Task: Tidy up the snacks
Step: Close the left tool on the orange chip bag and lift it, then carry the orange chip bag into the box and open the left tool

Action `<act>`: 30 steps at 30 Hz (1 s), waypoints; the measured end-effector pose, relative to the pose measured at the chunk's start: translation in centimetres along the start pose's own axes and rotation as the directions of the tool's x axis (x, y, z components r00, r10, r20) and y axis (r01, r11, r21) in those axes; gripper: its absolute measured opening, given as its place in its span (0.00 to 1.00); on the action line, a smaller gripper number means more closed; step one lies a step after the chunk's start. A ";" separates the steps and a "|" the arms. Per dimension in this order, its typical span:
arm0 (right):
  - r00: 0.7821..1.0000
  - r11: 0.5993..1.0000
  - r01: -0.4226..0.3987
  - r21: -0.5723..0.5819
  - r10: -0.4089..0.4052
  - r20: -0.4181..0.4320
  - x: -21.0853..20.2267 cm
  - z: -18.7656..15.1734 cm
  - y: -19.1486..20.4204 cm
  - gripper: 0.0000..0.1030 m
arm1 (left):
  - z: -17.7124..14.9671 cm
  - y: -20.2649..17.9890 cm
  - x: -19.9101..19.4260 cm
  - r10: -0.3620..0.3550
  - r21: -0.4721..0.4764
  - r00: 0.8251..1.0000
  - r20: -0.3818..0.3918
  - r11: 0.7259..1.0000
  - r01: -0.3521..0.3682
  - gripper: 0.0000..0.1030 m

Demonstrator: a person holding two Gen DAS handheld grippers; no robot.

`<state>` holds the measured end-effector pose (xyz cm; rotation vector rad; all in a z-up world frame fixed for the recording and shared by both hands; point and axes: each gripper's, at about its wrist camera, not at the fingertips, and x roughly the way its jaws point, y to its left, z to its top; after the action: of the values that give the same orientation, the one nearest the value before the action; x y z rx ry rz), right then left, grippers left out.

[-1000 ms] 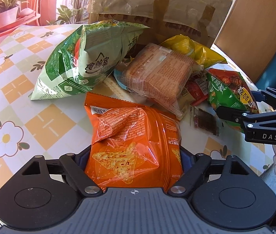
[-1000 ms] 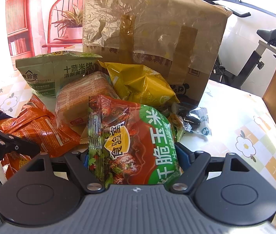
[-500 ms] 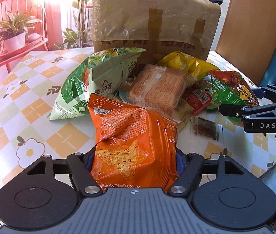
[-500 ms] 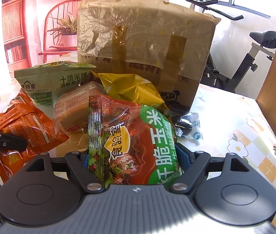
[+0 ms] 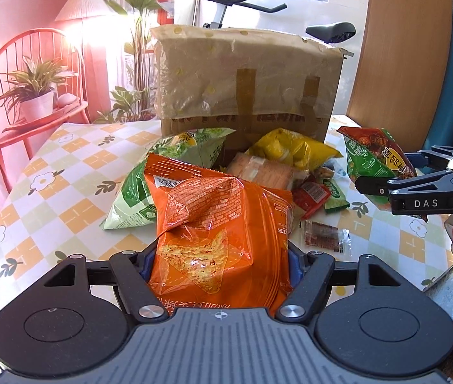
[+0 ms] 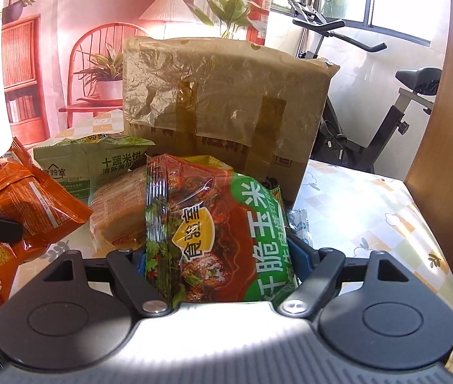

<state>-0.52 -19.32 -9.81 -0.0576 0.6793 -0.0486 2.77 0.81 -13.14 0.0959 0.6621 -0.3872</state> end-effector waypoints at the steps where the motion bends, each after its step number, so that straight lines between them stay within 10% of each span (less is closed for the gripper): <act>1: 1.000 1.000 0.002 -0.001 -0.002 0.007 -0.2 0.1 0.0 0.78 | 0.1 0.0 -0.4 0.005 -0.003 1.000 0.018 1.000 -0.005 0.72; 14: 0.991 1.000 0.012 0.012 -0.013 0.135 -2.3 5.1 -1.4 0.78 | 7.4 0.2 -2.3 0.125 -0.075 0.963 0.238 0.991 -0.111 0.73; 30: 0.962 0.999 -0.023 0.031 0.014 0.272 1.5 20.7 -5.7 0.78 | 22.9 -1.5 2.7 0.183 -0.009 0.918 0.353 0.981 -0.193 0.73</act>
<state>13.51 -24.35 5.75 -0.0246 0.4034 -0.0332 17.44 -6.23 3.26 0.1111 0.2889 -0.2184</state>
